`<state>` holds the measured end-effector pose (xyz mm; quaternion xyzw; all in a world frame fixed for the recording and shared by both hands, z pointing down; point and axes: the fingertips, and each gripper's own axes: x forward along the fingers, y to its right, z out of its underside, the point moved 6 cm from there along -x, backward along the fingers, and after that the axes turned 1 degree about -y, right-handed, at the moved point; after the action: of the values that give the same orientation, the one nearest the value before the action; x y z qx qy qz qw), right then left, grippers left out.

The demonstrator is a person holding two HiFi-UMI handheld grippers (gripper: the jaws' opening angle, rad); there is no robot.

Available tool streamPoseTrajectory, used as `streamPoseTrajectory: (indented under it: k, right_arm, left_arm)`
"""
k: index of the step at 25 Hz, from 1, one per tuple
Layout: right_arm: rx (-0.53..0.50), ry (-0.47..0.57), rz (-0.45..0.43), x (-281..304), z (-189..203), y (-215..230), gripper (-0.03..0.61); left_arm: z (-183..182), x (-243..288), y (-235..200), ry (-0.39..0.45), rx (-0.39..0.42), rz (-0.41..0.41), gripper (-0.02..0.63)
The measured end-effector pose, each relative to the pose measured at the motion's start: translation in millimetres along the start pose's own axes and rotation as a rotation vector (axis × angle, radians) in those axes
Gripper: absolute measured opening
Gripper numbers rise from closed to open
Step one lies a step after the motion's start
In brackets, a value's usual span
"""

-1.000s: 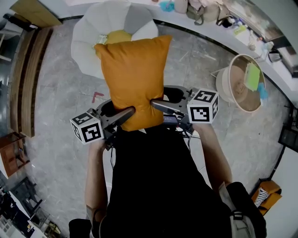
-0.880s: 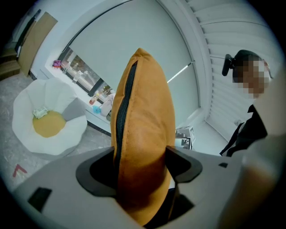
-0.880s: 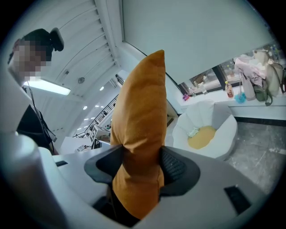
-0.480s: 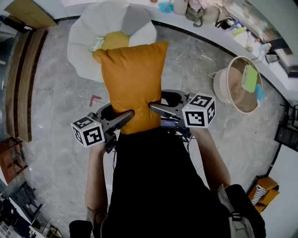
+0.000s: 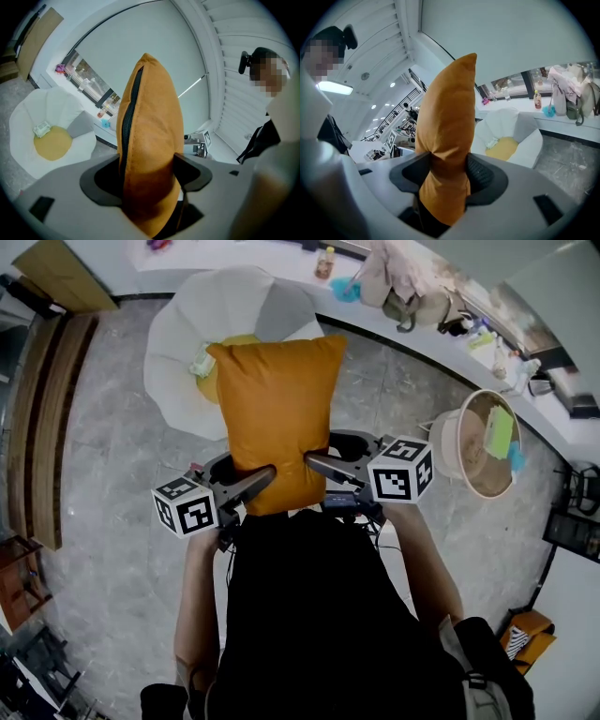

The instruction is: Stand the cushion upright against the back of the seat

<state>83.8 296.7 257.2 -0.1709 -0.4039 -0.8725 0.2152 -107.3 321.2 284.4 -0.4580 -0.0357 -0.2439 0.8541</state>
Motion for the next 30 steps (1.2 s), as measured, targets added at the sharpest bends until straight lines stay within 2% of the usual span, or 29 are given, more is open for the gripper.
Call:
streamPoseTrajectory:
  k: [8, 17, 22, 30]
  right_arm:
    - [-0.007, 0.000, 0.048, 41.6, -44.3, 8.2, 0.245]
    - [-0.015, -0.016, 0.086, 60.1, -68.6, 23.5, 0.236]
    - [-0.021, -0.032, 0.077, 62.3, -80.4, 39.4, 0.233]
    - [-0.033, -0.086, 0.024, 63.8, -105.2, 88.2, 0.231]
  left_arm:
    - [-48.0, -8.7, -44.9, -0.018, 0.004, 0.035, 0.337]
    - [-75.5, 0.5, -72.9, -0.072, 0.002, 0.046, 0.351]
    - [-87.6, 12.7, -80.4, -0.091, 0.010, 0.024, 0.356]
    - [-110.3, 49.0, -95.3, -0.124, -0.004, -0.054, 0.359]
